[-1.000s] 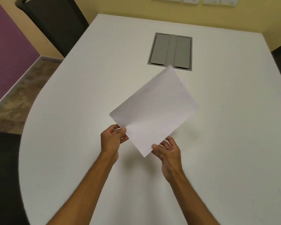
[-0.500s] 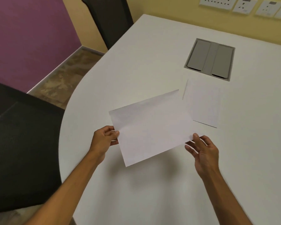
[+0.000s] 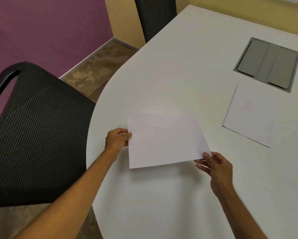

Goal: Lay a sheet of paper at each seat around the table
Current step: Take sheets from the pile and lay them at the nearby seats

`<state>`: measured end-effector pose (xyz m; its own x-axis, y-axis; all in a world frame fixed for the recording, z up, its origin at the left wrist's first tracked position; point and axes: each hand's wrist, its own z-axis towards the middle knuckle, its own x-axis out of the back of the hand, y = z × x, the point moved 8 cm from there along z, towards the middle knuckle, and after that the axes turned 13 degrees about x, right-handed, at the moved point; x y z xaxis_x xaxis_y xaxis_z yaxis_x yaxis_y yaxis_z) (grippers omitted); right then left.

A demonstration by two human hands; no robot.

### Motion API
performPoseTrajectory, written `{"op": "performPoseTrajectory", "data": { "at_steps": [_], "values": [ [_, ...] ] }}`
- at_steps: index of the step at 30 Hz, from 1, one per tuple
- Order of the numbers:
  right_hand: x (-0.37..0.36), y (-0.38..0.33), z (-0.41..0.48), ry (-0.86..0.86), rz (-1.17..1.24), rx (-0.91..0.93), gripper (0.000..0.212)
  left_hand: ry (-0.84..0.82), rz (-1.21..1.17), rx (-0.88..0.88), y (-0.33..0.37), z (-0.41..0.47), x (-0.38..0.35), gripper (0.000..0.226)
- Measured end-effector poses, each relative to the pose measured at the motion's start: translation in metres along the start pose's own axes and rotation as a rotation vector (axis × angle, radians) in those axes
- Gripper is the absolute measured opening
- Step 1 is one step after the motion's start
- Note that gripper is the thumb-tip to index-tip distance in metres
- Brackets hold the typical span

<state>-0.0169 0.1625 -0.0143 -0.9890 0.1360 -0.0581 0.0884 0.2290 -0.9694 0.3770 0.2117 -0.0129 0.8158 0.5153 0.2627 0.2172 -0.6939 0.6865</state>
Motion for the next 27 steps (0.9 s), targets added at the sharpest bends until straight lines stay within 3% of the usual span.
{"op": "performPoseTrajectory", "data": {
  "at_steps": [10, 19, 24, 27],
  "values": [
    [-0.037, 0.048, 0.027, -0.051, -0.235, -0.005, 0.009, 0.152, 0.089, 0.049, -0.014, 0.057, 0.017, 0.014],
    [-0.053, 0.059, 0.03, 0.027, -0.444, 0.051, 0.009, 0.212, 0.219, 0.036, -0.018, 0.075, 0.015, 0.025],
    [-0.054, 0.062, 0.03, 0.067, -0.474, 0.038, 0.008, 0.235, 0.49, -0.144, -0.014, 0.072, 0.014, 0.061],
    [-0.055, 0.063, 0.028, 0.07, -0.484, 0.031, 0.008, 0.145, 0.75, -0.319, -0.015, 0.068, 0.005, 0.09]
  ]
}}
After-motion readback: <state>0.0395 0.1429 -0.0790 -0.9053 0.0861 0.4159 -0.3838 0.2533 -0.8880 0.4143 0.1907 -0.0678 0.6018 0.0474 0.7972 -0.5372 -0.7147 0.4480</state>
